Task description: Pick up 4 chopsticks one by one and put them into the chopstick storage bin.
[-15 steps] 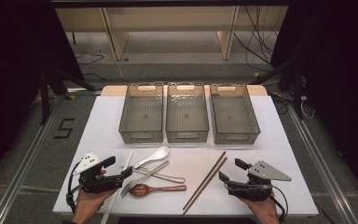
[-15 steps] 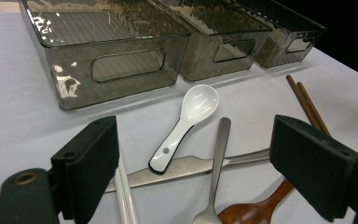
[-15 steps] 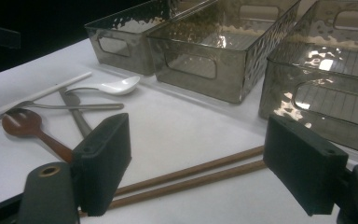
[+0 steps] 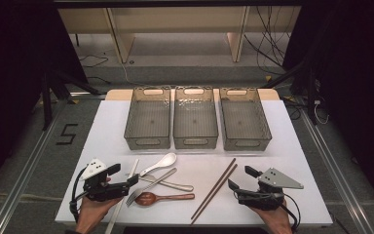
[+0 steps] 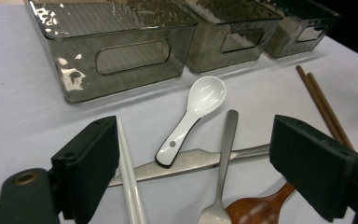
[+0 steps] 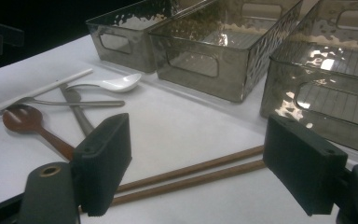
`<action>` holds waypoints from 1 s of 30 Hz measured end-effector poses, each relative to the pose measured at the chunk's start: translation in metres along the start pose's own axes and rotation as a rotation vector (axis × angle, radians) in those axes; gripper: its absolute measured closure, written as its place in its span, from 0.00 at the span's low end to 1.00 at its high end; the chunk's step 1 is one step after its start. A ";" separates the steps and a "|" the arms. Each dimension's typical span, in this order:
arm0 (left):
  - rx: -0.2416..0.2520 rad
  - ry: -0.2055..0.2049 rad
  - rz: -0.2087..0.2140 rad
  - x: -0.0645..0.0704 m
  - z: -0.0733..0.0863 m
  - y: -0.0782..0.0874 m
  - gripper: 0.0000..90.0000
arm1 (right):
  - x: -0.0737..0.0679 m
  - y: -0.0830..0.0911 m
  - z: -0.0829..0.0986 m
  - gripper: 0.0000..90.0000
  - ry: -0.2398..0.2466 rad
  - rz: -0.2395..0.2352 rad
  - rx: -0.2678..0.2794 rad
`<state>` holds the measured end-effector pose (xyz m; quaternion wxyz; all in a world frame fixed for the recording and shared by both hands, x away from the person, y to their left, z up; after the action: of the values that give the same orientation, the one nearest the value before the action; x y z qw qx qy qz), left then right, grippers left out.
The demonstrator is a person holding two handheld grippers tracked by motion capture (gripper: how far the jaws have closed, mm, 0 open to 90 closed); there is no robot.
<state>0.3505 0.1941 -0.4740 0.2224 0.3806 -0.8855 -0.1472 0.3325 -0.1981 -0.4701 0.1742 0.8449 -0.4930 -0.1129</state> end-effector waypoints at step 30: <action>-0.506 0.103 -0.171 -0.038 0.010 0.000 0.31 | 0.000 0.002 0.000 0.28 -0.010 -0.011 -0.017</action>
<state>0.3682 0.2232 -0.4928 0.3419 0.3931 -0.7728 -0.3624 0.3311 -0.1985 -0.4691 0.1783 0.8454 -0.4884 -0.1224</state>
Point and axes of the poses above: each handheld gripper's, and its own axes: y roughly backward along the jaws, z roughly out of its underside, x roughly to its right, the point moved 6 cm from there along -y, roughly forward along the jaws, and after that the axes turned 9 degrees about z, right-handed, at the moved point
